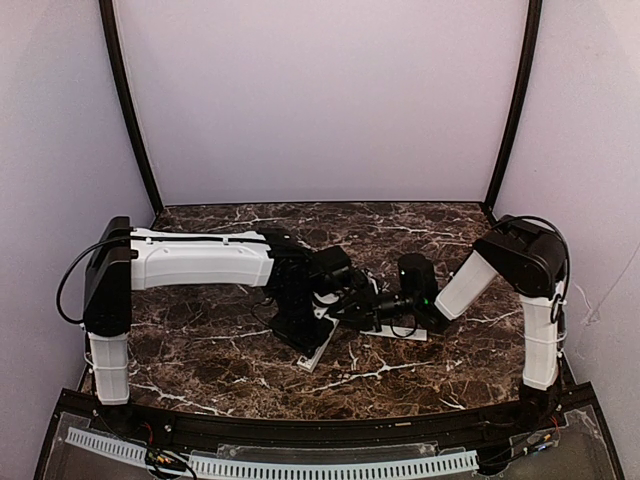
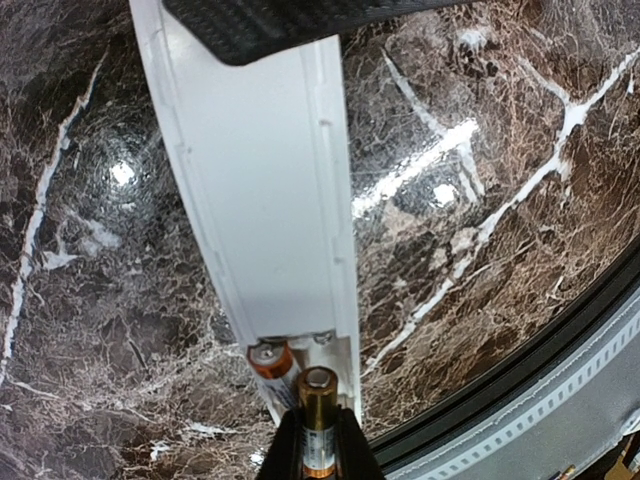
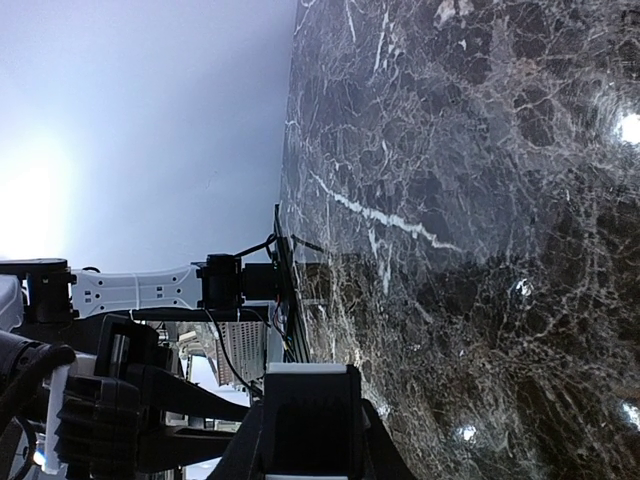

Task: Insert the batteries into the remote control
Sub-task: Place the battery in the battery compartment.

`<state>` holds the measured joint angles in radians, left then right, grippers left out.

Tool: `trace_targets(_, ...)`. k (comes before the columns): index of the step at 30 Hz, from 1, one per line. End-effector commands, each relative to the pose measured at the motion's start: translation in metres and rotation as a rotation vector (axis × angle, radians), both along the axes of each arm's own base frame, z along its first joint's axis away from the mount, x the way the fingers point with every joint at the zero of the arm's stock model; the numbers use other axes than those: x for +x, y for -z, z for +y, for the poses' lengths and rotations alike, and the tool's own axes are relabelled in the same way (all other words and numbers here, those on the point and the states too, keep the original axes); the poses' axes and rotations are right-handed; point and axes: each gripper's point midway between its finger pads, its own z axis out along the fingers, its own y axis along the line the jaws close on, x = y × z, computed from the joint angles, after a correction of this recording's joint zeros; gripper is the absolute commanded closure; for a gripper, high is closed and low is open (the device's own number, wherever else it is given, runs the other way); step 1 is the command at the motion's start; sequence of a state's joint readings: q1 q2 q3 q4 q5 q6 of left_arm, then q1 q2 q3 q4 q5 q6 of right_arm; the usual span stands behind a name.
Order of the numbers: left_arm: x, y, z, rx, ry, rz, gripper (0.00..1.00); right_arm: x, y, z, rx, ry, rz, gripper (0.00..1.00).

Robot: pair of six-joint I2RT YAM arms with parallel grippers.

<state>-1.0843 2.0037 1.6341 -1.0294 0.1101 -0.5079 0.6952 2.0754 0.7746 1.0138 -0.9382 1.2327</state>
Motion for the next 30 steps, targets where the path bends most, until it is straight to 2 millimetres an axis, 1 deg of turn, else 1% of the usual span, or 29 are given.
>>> trace_targets(1, 0.004, 0.002, 0.011, 0.053, -0.010, -0.005, 0.92, -0.001, -0.012, 0.009, 0.049, -0.022, -0.035, 1.00)
trace_targets(8, 0.005, 0.002, 0.012, 0.061, -0.012, -0.007, 0.87, 0.000, -0.013, 0.010, 0.054, -0.023, -0.032, 1.00)
trace_targets(15, 0.004, 0.002, 0.012, 0.059, -0.010, -0.003, 0.85, 0.001, -0.012, 0.010, 0.056, -0.022, -0.029, 1.00)
trace_targets(18, 0.004, 0.002, 0.012, 0.061, -0.010, 0.000, 0.86, 0.000, -0.011, 0.010, 0.055, -0.021, -0.027, 1.00)
trace_targets(23, 0.003, 0.001, 0.011, 0.056, -0.009, 0.004, 0.94, 0.001, -0.006, 0.008, 0.044, -0.016, -0.021, 1.00)
trace_targets(27, 0.004, -0.008, 0.007, 0.029, -0.007, -0.004, 0.97, 0.003, -0.001, 0.007, 0.034, -0.005, -0.016, 1.00)
trace_targets(30, 0.006, -0.015, 0.004, 0.011, -0.004, -0.016, 0.97, 0.005, -0.001, 0.009, 0.033, -0.001, -0.017, 1.00)
